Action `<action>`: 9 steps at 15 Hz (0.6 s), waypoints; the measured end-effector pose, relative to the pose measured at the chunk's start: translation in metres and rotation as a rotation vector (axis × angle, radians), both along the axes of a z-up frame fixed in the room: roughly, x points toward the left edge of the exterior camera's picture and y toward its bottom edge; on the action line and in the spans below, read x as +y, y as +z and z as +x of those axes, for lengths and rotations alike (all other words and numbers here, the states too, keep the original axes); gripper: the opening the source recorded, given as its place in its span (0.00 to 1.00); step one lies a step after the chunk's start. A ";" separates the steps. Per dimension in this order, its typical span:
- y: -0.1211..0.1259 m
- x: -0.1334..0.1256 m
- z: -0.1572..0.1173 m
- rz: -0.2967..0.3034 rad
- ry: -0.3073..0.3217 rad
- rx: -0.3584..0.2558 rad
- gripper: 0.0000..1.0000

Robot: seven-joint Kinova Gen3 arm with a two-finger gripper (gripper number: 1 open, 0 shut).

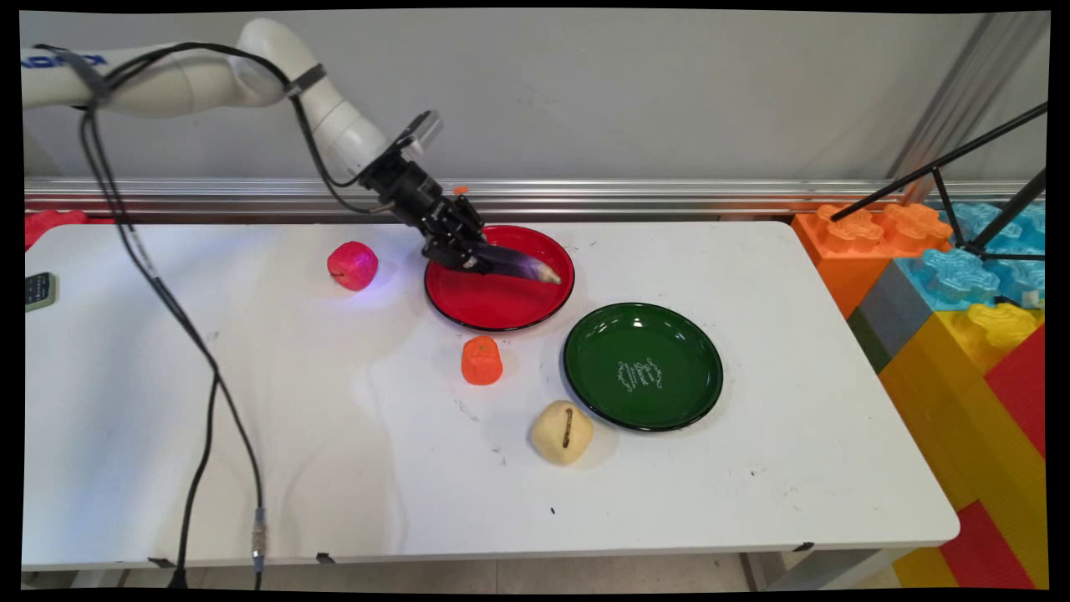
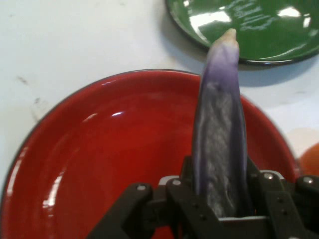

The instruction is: Place the picked object on the table

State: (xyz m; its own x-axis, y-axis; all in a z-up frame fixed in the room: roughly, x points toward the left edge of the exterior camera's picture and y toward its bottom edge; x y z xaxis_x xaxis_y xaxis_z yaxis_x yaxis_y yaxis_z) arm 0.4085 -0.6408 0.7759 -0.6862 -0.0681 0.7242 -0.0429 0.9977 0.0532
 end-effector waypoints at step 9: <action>0.013 0.079 0.013 0.045 -0.072 0.039 0.00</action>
